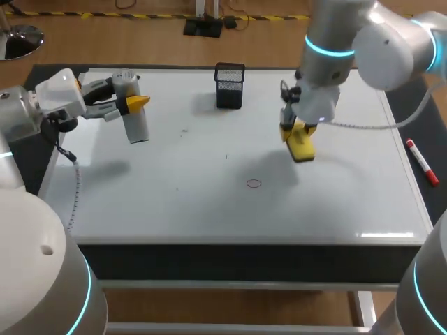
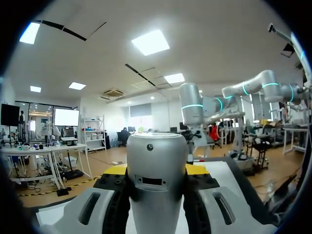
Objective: Pick up the inspection probe, press it on each red-marked spot on the whiteboard one by one, put down the probe, pick up the eraser, and wipe off all the red marks.
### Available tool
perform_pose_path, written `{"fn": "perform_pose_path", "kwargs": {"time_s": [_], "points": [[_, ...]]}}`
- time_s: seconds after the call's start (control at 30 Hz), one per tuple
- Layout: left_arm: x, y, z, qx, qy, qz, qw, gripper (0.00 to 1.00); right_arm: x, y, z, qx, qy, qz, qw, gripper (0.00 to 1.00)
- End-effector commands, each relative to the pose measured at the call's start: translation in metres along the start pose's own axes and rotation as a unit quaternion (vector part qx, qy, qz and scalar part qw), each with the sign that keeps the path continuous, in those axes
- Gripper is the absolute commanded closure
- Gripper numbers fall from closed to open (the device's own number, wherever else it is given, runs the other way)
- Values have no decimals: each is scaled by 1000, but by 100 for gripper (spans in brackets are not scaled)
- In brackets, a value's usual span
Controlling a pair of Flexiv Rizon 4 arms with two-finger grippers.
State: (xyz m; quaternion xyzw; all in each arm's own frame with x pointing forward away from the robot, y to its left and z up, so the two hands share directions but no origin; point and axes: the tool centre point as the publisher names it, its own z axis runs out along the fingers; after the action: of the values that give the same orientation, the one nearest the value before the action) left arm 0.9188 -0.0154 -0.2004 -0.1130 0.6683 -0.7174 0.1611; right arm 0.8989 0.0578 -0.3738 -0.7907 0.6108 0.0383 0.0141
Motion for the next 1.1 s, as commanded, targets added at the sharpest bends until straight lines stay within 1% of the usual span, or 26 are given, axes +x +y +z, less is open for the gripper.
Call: {"fn": "perform_pose_path", "kwargs": {"time_s": [0.03, 0.1, 0.17, 0.3, 0.4, 0.57, 0.67, 0.83, 1.1], "points": [[0, 0, 0, 1, 0, 0, 1000, 100, -21, 48, 3, 46, 9, -35, 998, 100], [0, 0, 0, 1, 0, 0, 1000, 100, -33, 56, 10, 49, 19, -54, 997, 100], [0, 0, 0, 1, 0, 0, 1000, 100, -45, 62, 15, 47, 16, -55, 997, 100], [0, 0, 0, 1, 0, 0, 1000, 100, -71, 72, 17, 61, 4, -59, 996, 100], [0, 0, 0, 1, 0, 0, 1000, 100, -89, 73, 19, 65, 2, -74, 995, 100], [0, 0, 0, 1, 0, 0, 1000, 100, -111, 68, 23, 59, -7, -95, 994, 100], [0, 0, 0, 1, 0, 0, 1000, 100, -120, 64, 26, 54, -12, -103, 993, 100], [0, 0, 0, 1, 0, 0, 1000, 100, -130, 59, 34, 43, -7, -115, 992, 100], [0, 0, 0, 1, 0, 0, 1000, 100, -134, 54, 52, 36, 9, -129, 991, 100]]}}
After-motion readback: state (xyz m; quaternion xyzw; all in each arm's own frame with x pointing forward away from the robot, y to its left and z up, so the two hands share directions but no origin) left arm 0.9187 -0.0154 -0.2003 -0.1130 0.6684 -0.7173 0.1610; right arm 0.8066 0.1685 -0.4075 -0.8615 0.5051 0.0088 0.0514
